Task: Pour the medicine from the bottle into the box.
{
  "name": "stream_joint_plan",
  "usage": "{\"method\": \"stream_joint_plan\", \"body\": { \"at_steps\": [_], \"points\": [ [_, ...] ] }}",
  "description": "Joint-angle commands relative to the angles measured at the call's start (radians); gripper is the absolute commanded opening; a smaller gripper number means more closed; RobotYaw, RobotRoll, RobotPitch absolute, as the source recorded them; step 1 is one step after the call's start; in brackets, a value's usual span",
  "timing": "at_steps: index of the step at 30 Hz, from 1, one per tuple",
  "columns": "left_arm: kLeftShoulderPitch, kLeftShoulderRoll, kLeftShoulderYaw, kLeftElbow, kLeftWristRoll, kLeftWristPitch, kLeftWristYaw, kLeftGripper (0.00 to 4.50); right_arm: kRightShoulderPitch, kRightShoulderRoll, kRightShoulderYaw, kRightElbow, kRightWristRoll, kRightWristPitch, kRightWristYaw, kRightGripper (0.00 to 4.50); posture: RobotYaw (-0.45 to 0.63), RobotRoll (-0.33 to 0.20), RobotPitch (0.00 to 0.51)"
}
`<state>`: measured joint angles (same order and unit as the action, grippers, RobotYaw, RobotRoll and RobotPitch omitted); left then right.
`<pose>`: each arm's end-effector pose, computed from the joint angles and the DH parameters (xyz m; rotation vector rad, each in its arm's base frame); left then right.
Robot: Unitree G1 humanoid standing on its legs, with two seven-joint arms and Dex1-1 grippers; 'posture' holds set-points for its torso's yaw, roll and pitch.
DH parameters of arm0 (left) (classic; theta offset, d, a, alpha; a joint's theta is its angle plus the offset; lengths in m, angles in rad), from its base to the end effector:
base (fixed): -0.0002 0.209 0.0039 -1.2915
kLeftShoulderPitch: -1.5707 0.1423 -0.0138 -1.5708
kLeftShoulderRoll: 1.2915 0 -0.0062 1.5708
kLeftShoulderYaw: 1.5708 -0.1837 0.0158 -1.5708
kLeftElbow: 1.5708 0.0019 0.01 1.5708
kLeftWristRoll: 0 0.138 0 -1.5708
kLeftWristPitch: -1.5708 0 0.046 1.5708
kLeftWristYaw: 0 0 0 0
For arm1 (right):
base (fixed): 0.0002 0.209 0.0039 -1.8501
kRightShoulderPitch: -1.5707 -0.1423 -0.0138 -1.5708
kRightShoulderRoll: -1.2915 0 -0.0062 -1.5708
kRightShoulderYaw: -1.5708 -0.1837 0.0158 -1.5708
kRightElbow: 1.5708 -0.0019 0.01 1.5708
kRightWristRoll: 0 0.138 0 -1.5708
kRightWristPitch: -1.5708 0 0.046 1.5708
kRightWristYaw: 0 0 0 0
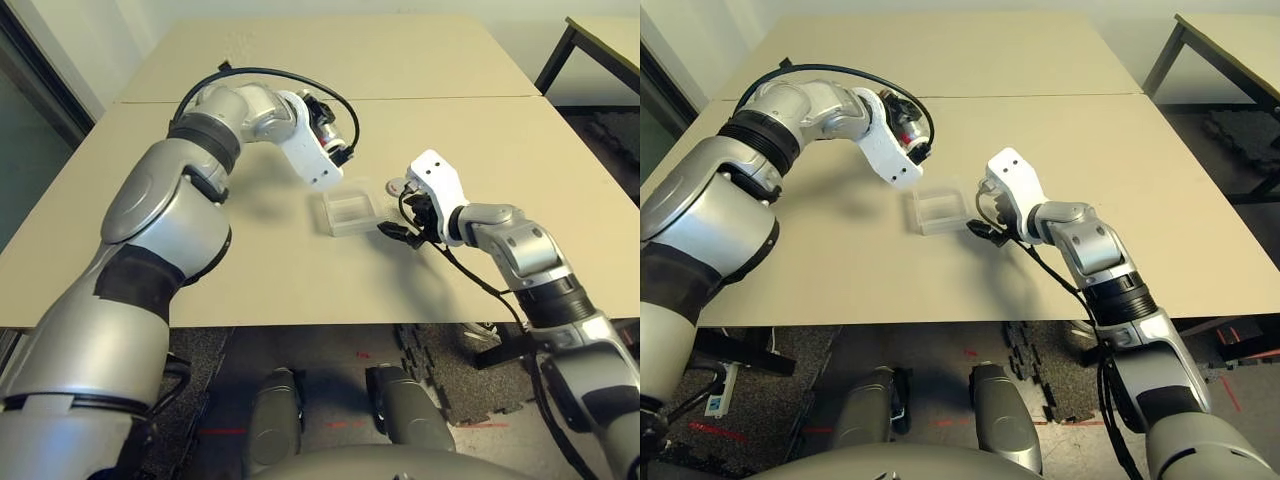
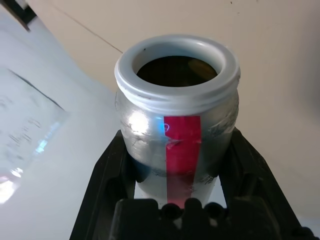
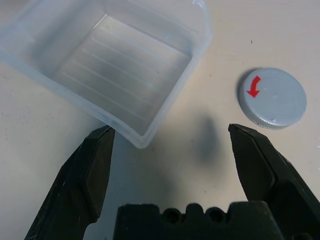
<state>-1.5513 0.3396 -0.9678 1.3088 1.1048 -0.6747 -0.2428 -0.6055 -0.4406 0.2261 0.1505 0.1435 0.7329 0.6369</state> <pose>0.3719 0.0972 0.2466 2.3724 -0.3065 -0.9078 0.2991 -0.1734 0.1348 -0.3111 0.4549 0.7134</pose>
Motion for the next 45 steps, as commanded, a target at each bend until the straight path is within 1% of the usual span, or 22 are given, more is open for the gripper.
{"method": "stream_joint_plan", "body": {
  "at_steps": [1,10,12,14,15,17,18,19,22,25,27,30,33,39,43,45],
  "points": [
    [-0.006,-0.019,-0.028,0.005,0.027,-0.033,0.032,2.43,-0.006,0.006,-0.013,0.016,-0.010,-0.016,-0.003,4.50,-0.26,0.000,0.048],
    [0.009,-0.037,-0.023,0.014,0.021,-0.013,0.023,2.43,0.001,-0.007,-0.024,-0.008,-0.007,-0.006,0.005,4.50,-0.27,0.000,0.050],
    [0.019,-0.040,0.013,0.019,-0.020,-0.020,-0.002,2.43,0.001,-0.009,-0.025,-0.008,-0.006,-0.008,0.005,4.50,-0.27,0.000,0.050],
    [0.047,-0.048,0.130,0.037,-0.149,0.005,-0.098,2.43,-0.001,-0.007,-0.027,-0.009,-0.004,-0.010,0.004,4.50,-0.27,0.000,0.050],
    [0.058,-0.050,0.176,0.040,-0.196,0.017,-0.124,2.43,-0.002,-0.006,-0.028,-0.011,-0.003,-0.010,0.004,4.50,-0.27,0.000,0.050],
    [0.089,-0.055,0.300,0.046,-0.319,0.078,-0.204,2.43,0.001,-0.007,-0.032,-0.022,0.005,-0.008,0.010,4.50,-0.27,0.000,0.052],
    [0.101,-0.052,0.343,0.043,-0.359,0.095,-0.213,2.43,0.003,-0.008,-0.034,-0.028,0.011,-0.006,0.017,4.50,-0.27,0.000,0.052],
    [0.124,-0.054,0.427,0.046,-0.443,0.156,-0.251,2.43,0.007,-0.011,-0.033,-0.038,0.018,-0.007,0.030,4.50,-0.27,0.000,0.053],
    [0.179,-0.056,0.617,0.041,-0.627,0.300,-0.310,2.43,0.015,-0.027,-0.029,-0.057,0.024,-0.010,0.063,4.50,-0.26,0.000,0.055],
    [0.222,-0.063,0.810,0.031,-0.803,0.458,-0.304,2.43,0.022,-0.043,-0.026,-0.069,0.026,-0.012,0.087,4.50,-0.25,0.000,0.059],
    [0.254,-0.053,0.928,0.024,-0.903,0.525,-0.244,2.43,0.024,-0.053,-0.026,-0.080,0.033,-0.010,0.106,4.50,-0.24,0.000,0.060],
    [0.310,-0.042,1.056,0.016,-1.010,0.582,-0.161,2.43,0.032,-0.054,-0.038,-0.102,0.052,-0.001,0.122,4.50,-0.24,0.000,0.061],
    [0.377,-0.048,1.143,0.006,-1.084,0.600,-0.112,2.43,0.042,-0.054,-0.046,-0.115,0.066,-0.004,0.130,4.50,-0.23,0.000,0.062],
    [0.458,-0.078,1.213,-0.007,-1.152,0.614,-0.082,2.43,0.055,-0.045,-0.058,-0.124,0.073,-0.005,0.124,4.50,-0.23,0.000,0.069],
    [0.495,-0.091,1.203,-0.009,-1.150,0.610,-0.076,2.43,0.061,-0.034,-0.065,-0.132,0.079,0.003,0.108,4.50,-0.24,0.000,0.074],
    [0.471,-0.088,1.175,-0.016,-1.124,0.588,-0.087,2.43,0.067,-0.037,-0.064,-0.135,0.079,0.004,0.107,4.50,-0.24,0.000,0.074]
  ]
}}
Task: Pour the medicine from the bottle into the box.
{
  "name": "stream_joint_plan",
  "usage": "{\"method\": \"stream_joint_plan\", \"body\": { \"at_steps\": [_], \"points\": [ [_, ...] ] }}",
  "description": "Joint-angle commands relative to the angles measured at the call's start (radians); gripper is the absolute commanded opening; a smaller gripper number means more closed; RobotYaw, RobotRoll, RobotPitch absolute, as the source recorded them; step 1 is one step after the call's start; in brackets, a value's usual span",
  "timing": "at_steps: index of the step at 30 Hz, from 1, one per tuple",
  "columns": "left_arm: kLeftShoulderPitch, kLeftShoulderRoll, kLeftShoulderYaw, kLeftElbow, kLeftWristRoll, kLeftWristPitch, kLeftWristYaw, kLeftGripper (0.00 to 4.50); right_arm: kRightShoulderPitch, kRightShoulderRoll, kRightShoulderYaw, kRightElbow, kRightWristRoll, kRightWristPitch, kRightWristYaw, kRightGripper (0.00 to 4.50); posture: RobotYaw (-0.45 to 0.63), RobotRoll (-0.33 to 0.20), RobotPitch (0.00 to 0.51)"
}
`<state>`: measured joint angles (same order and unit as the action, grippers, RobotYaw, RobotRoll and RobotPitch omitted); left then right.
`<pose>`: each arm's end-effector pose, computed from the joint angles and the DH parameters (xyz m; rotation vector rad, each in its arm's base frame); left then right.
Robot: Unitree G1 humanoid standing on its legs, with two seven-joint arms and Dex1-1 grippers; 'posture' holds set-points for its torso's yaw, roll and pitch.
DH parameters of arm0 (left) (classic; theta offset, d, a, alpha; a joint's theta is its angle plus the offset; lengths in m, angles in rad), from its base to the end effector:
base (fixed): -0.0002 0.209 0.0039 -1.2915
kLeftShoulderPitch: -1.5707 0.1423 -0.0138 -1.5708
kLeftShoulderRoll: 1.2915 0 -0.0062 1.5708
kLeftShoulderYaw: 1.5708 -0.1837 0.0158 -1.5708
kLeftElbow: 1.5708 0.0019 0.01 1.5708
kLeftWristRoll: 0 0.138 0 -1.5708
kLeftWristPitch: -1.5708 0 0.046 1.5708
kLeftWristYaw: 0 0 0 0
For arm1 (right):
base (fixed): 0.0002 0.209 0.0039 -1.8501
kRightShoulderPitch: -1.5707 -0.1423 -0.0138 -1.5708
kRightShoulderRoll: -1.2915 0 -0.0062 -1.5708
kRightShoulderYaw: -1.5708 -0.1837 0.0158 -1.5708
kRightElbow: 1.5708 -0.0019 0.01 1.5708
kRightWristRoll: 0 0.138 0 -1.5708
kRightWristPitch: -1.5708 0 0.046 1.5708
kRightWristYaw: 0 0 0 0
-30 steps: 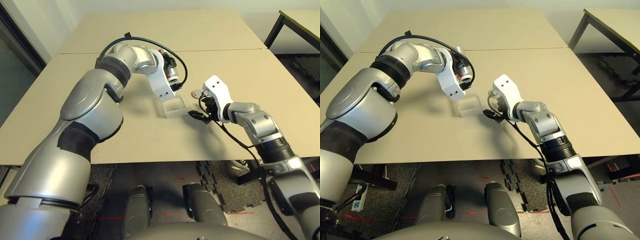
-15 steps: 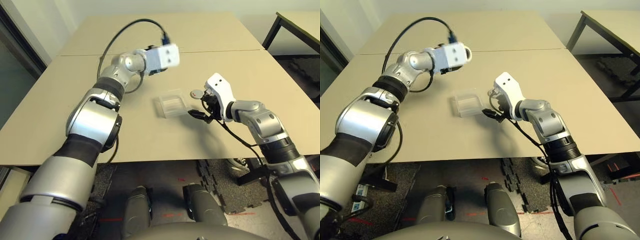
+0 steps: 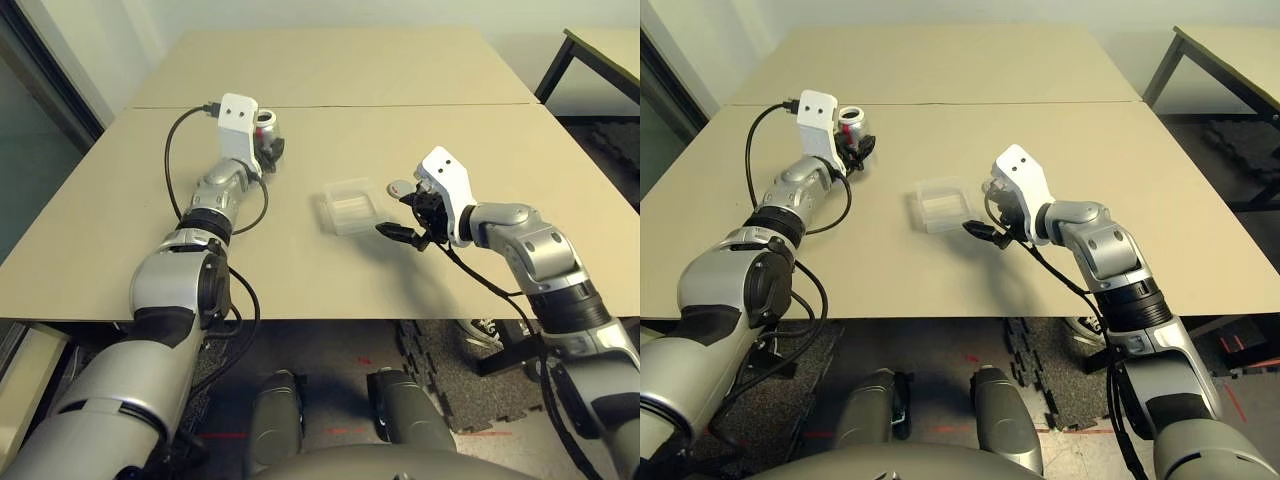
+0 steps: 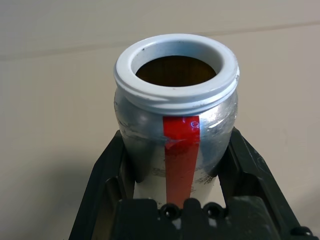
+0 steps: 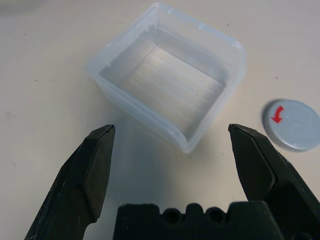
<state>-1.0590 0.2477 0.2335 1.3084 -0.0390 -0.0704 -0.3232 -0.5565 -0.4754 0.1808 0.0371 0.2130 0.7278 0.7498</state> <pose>0.3598 0.1839 0.1193 -0.0136 0.1689 -0.2250 0.2888 -0.1807 0.1443 -0.2540 0.3912 0.8462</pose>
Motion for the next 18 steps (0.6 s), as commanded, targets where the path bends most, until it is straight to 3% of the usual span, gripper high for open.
{"method": "stream_joint_plan", "body": {
  "at_steps": [1,3,7,9,11,18],
  "points": [
    [-0.038,0.007,-0.045,-0.019,0.035,-0.031,-0.016,2.43,0.021,-0.004,-0.018,-0.022,0.009,0.009,-0.006,4.50,-0.24,0.000,0.076],
    [-0.075,0.024,-0.145,-0.029,0.129,-0.093,-0.043,2.43,0.025,-0.005,-0.017,-0.025,0.008,0.010,-0.008,4.50,-0.24,0.000,0.077],
    [-0.171,0.074,-0.473,-0.045,0.441,-0.295,-0.070,2.43,0.027,-0.004,-0.018,-0.026,0.009,0.014,-0.011,4.50,-0.23,0.000,0.081],
    [-0.254,0.102,-0.691,-0.056,0.660,-0.407,-0.057,2.43,0.028,-0.003,-0.017,-0.014,0.007,0.005,-0.010,4.50,-0.22,0.000,0.080],
    [-0.307,0.114,-0.847,-0.047,0.808,-0.447,-0.040,2.43,0.026,0.001,-0.016,0.004,0.003,-0.006,-0.012,4.50,-0.22,0.000,0.078],
    [-0.372,0.094,-1.170,-0.010,1.118,-0.481,0.073,2.43,0.004,0.042,-0.028,0.059,0.000,-0.046,-0.044,4.50,-0.25,0.000,0.072]
  ]
}}
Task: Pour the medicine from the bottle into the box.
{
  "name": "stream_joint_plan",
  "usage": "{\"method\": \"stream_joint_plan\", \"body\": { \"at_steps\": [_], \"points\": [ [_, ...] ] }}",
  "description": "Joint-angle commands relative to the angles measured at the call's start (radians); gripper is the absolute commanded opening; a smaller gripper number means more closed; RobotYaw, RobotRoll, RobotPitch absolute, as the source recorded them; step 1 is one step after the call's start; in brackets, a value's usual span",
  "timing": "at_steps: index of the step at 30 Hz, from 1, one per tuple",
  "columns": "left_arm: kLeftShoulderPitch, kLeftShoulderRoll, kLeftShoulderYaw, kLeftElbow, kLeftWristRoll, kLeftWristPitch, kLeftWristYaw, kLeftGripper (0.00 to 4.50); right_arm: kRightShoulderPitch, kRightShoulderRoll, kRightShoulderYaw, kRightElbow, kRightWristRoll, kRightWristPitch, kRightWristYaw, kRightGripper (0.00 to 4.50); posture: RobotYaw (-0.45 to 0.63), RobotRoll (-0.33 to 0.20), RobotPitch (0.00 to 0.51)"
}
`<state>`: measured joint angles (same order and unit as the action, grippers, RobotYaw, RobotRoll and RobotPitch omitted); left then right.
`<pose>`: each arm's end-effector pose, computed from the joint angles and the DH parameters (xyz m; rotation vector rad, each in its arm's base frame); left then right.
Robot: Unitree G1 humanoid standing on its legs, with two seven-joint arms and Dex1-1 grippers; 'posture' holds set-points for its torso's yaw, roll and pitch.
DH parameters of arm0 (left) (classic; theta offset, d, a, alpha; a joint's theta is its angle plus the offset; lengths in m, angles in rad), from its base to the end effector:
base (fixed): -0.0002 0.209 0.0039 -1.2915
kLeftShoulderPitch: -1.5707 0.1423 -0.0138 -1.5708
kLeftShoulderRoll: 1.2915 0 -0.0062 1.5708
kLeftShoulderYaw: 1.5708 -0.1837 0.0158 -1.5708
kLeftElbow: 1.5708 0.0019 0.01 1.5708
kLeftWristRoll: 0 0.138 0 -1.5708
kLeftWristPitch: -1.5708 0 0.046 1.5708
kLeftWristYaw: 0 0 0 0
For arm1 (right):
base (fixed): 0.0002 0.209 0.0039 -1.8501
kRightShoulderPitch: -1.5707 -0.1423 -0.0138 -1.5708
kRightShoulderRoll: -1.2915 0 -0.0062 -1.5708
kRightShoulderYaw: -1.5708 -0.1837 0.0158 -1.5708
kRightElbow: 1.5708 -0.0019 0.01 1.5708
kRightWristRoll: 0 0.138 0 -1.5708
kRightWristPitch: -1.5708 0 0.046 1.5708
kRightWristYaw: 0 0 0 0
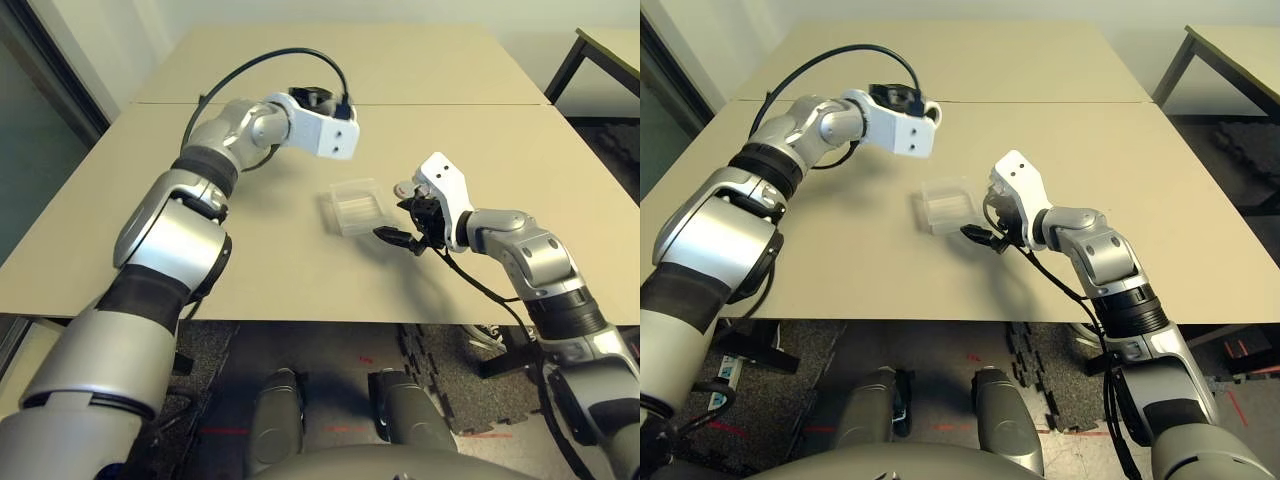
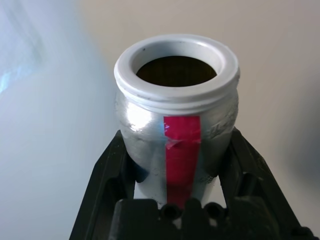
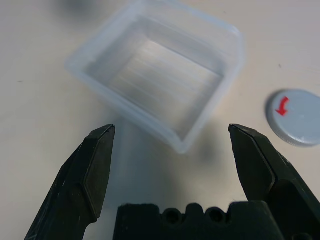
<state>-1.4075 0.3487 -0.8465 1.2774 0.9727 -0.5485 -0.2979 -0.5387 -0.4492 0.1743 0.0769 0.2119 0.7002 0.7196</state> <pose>0.3738 0.1117 0.2127 2.1061 -0.1821 -0.8559 0.2890 -0.1802 0.1333 -0.2222 0.4011 0.8173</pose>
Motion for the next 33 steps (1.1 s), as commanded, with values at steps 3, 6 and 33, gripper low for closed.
{"method": "stream_joint_plan", "body": {
  "at_steps": [3,6,33],
  "points": [
    [-0.062,-0.040,-0.169,0.029,0.187,0.009,0.111,2.43,-0.017,0.032,-0.026,0.031,0.001,-0.029,-0.025,4.50,-0.25,0.000,0.069],
    [-0.100,-0.089,-0.198,0.041,0.217,0.019,0.153,2.43,-0.013,0.045,-0.026,0.042,-0.004,-0.039,-0.031,4.50,-0.26,0.000,0.070],
    [-0.016,-0.123,0.169,0.063,-0.177,0.002,-0.107,2.43,-0.017,0.049,-0.032,0.066,-0.011,-0.051,-0.027,4.50,-0.26,0.000,0.071]
  ]
}}
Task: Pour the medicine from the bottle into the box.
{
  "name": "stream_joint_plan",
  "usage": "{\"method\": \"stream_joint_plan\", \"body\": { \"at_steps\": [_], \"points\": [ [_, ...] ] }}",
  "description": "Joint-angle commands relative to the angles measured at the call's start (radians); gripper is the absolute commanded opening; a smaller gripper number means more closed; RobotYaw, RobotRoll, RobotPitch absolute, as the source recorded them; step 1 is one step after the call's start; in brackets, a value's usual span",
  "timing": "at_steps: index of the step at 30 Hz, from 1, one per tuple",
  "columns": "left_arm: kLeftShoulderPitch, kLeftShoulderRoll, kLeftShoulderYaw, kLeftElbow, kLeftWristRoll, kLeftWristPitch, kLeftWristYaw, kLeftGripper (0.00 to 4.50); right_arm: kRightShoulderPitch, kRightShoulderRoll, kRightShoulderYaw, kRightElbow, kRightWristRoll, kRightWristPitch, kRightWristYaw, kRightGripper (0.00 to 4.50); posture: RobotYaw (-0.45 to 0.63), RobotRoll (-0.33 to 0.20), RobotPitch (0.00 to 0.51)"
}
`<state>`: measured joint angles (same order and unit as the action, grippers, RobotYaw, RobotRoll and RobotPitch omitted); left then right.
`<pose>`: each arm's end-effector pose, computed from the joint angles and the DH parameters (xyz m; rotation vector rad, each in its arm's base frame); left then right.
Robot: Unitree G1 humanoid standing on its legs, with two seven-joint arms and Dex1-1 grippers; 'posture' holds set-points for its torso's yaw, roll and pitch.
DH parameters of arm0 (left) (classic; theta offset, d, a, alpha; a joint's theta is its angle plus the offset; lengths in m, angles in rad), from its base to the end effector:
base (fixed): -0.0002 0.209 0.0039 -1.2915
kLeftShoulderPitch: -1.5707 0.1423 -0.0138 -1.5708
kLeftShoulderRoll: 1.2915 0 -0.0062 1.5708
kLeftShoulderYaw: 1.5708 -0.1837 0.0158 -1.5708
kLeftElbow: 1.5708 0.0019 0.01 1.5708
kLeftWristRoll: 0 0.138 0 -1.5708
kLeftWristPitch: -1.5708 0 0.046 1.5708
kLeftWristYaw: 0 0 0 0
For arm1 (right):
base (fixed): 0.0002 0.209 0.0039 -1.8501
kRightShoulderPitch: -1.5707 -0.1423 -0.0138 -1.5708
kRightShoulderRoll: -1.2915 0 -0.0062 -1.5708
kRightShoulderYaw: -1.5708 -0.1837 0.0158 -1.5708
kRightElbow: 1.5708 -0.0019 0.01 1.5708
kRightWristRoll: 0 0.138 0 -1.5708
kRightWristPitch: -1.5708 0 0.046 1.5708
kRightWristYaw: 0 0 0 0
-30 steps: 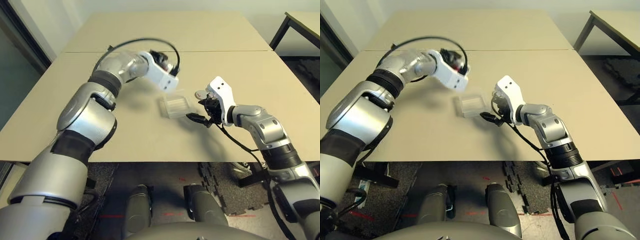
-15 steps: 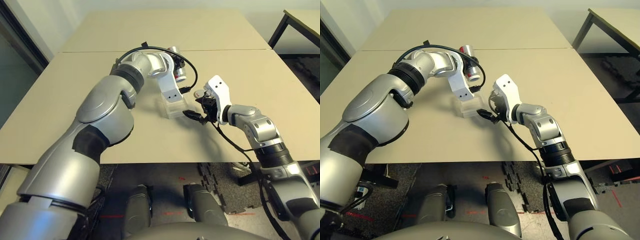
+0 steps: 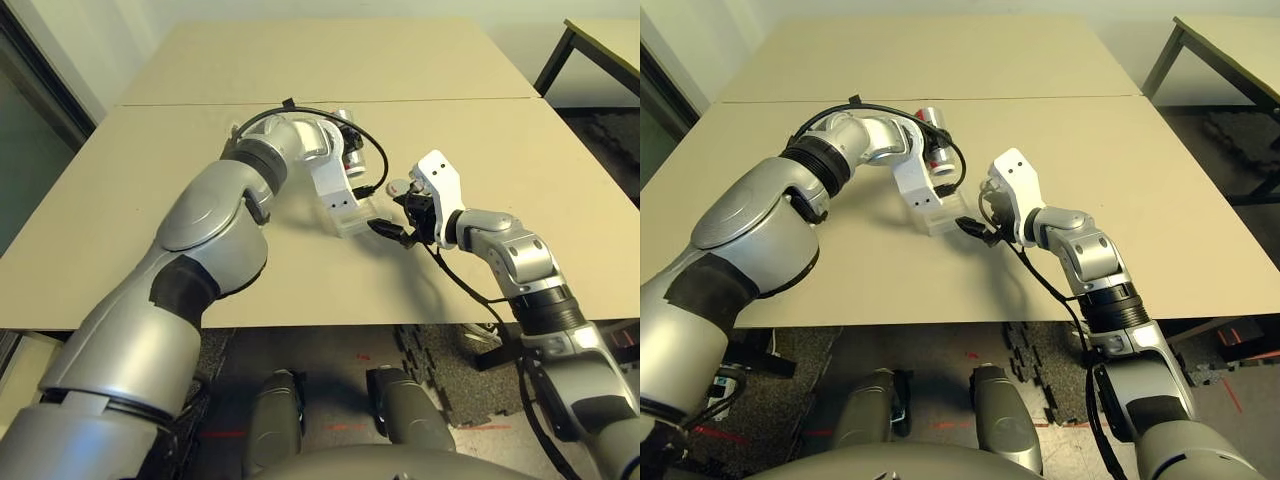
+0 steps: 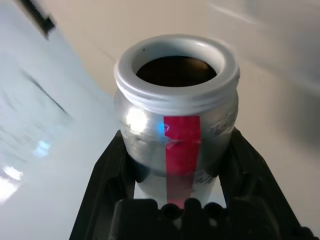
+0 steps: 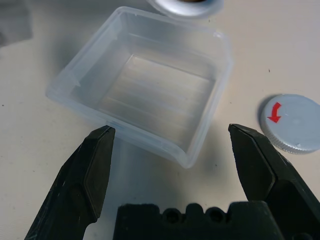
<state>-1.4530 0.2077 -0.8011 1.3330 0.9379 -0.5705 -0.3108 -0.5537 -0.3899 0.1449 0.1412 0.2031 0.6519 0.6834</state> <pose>0.3685 0.0671 0.2149 2.0136 -0.3030 -0.9395 0.2946 -0.1746 0.1278 -0.1732 0.3651 0.7836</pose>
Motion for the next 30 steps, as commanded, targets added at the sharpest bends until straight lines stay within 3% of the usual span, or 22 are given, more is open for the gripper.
{"method": "stream_joint_plan", "body": {
  "at_steps": [1,4,6,8,12,20,30],
  "points": [
    [0.042,0.022,0.181,0.006,-0.201,0.035,-0.131,2.43,-0.001,-0.013,-0.002,0.000,-0.002,0.000,0.012,4.50,-0.26,0.000,0.071],
    [0.087,0.013,0.389,0.001,-0.410,0.156,-0.240,2.43,0.003,-0.021,-0.002,-0.005,-0.002,0.003,0.020,4.50,-0.24,0.000,0.072],
    [0.139,0.012,0.596,0.005,-0.607,0.320,-0.236,2.43,-0.003,-0.029,0.001,0.003,-0.003,0.002,0.029,4.50,-0.23,0.000,0.072],
    [0.185,0.026,0.741,0.005,-0.732,0.450,-0.174,2.43,-0.006,-0.036,0.004,0.005,-0.004,0.004,0.037,4.50,-0.23,0.000,0.074],
    [0.269,0.038,0.979,-0.018,-0.937,0.555,-0.033,2.43,-0.003,-0.043,0.004,-0.001,-0.004,0.009,0.047,4.50,-0.23,0.000,0.074],
    [0.426,0.032,1.041,-0.050,-0.985,0.522,0.078,2.43,0.002,-0.060,0.005,-0.004,-0.010,0.018,0.065,4.50,-0.22,0.000,0.074],
    [0.443,0.042,1.036,-0.051,-0.986,0.511,0.094,2.43,0.021,-0.070,-0.024,-0.041,0.012,0.043,0.060,4.50,-0.23,0.000,0.077]
  ]
}}
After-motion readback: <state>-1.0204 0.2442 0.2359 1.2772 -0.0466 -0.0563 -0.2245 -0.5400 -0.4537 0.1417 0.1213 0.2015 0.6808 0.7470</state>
